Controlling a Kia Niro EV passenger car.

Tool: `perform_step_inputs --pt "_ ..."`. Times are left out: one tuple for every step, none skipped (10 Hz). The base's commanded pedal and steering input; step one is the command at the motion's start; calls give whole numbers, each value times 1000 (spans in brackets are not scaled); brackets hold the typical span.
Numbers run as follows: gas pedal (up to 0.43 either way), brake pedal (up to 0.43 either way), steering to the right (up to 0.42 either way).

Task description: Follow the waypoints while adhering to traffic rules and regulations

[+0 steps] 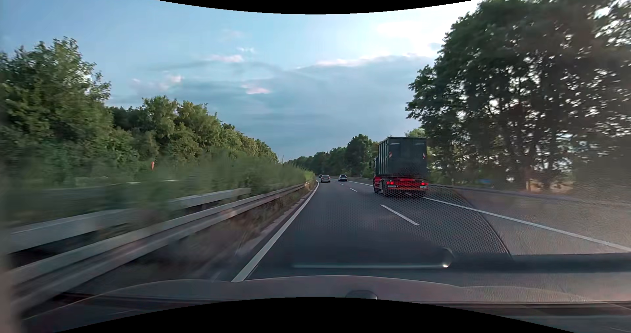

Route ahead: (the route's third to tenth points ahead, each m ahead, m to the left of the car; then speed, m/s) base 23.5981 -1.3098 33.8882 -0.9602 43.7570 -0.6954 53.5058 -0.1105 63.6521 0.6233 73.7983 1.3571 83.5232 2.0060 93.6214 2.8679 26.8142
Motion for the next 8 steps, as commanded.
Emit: perform_step_inputs --pt "220 0 -8" --pt "220 0 -8" --pt "220 0 -8" --pt "220 0 -8" --pt "220 0 -8" --pt "220 0 -8" --pt "220 0 -8" --pt "220 0 -9"
